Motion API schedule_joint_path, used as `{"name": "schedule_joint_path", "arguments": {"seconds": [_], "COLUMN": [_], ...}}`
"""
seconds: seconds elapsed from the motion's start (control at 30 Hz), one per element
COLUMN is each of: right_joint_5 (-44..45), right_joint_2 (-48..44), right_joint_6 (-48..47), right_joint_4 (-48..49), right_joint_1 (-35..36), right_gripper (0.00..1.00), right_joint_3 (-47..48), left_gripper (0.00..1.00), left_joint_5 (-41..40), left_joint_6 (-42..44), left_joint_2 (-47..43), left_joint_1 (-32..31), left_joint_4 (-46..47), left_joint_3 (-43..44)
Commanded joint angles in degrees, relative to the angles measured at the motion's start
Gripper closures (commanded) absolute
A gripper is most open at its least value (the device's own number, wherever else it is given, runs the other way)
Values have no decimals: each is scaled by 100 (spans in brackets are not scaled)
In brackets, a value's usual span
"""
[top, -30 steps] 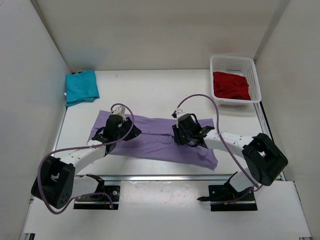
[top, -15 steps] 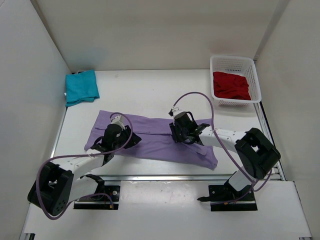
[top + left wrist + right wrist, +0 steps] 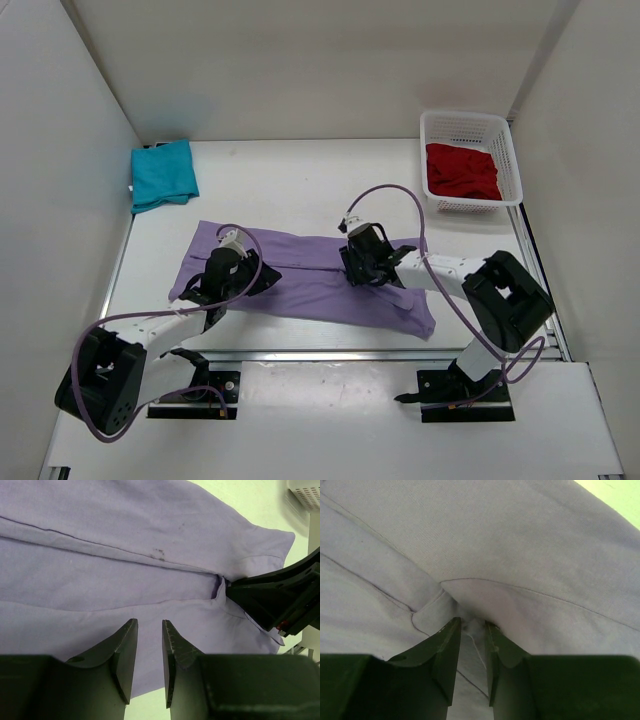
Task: Fold and stack the t-shirts
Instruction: Fold the other side of the tshirt into a rectangle
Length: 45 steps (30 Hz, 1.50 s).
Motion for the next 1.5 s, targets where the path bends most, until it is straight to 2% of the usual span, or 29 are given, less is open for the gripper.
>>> {"name": "schedule_joint_path", "arguments": {"seconds": [0.0, 0.1, 0.2, 0.3, 0.43, 0.5, 0.63, 0.83, 1.0, 1.13, 1.4, 1.47], "right_joint_5": [275, 319, 249, 214, -76, -513, -779, -1315, -1500, -1561, -2185, -2168], "right_joint_2": [116, 160, 11, -191, -752, -1078, -1229, -975, -413, -306, -148, -16], "right_joint_6": [-53, -45, 43, 87, 262, 394, 465, 439, 359, 263, 114, 148], "right_joint_4": [-64, -125, -46, -54, -265, -353, -862, -1197, -1426, -1557, -1575, -1628], "right_joint_1": [-10, -10, -80, -81, -115, -177, -195, -116, 95, 323, 201, 192], "right_gripper": [74, 80, 93, 98, 97, 99, 99, 98, 100, 100, 99, 94], "right_joint_3": [250, 250, 189, 206, 206, 145, 232, 425, 645, 839, 1313, 1296], "left_gripper": [64, 63, 63, 64, 62, 62, 63, 62, 62, 62, 62, 62], "left_joint_5": [38, 38, 30, 47, 108, 126, 100, 153, 161, 197, 320, 346], "left_joint_6": [-11, -20, -38, -20, -11, 41, -3, -29, -46, -3, 68, 59], "left_joint_2": [-27, -44, -70, -27, -53, -96, -202, -281, -500, -572, -475, -466], "left_joint_1": [-29, -29, -47, -38, -56, -30, 14, 32, 164, 287, 524, 533], "left_joint_4": [137, 137, 102, 75, -21, -65, -153, -223, -329, -425, -478, -434], "left_joint_3": [24, 59, 76, 112, 243, 313, 375, 393, 314, 340, 525, 455]}}
